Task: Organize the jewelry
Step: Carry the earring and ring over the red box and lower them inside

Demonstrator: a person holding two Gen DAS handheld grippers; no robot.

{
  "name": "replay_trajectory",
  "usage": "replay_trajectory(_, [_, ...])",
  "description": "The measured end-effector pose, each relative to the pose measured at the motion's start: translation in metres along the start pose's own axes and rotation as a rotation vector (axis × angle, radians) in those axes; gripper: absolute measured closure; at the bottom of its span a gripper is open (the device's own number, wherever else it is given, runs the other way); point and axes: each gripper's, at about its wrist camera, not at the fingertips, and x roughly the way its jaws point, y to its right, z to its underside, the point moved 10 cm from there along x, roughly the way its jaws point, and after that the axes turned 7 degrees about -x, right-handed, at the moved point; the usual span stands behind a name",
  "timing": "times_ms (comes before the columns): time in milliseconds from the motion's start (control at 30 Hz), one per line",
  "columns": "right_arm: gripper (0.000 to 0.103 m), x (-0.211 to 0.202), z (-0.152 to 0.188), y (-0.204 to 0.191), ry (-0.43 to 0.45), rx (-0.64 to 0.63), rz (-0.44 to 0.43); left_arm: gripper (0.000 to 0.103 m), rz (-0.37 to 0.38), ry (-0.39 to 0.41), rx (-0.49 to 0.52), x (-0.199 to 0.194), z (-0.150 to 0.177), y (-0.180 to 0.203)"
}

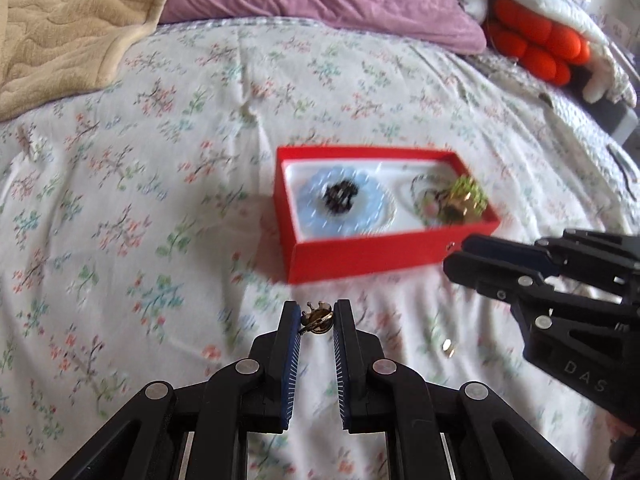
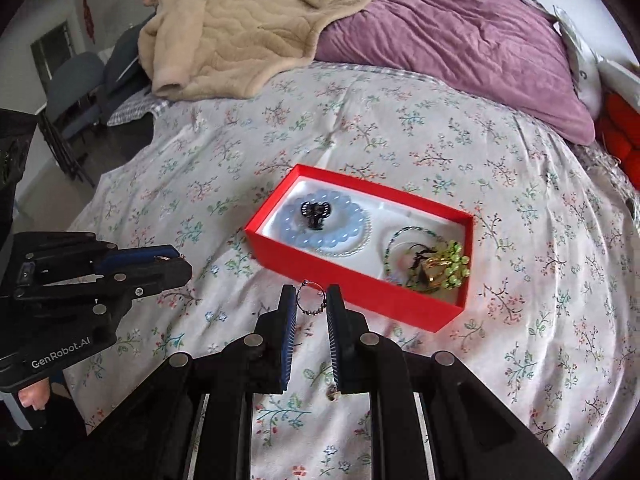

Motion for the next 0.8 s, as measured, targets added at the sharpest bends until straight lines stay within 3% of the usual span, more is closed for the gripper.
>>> replay_trajectory(200, [0.087,0.002,-0.005,0.04,0.002,0.102,0.024,0.092,0.05,0.031,-0.067,0.02,-0.029,0.02])
replay_trajectory(333, [0.087,0.007,-0.008,0.059,0.008,0.163,0.012,0.092,0.047,0.034,-0.051,0.038,-0.035,0.034])
replay_trajectory(800, [0.087,0.023,-0.012,0.081,0.014,0.234,-0.01,0.092,0.039,0.026,-0.048,0.076,-0.045,0.054])
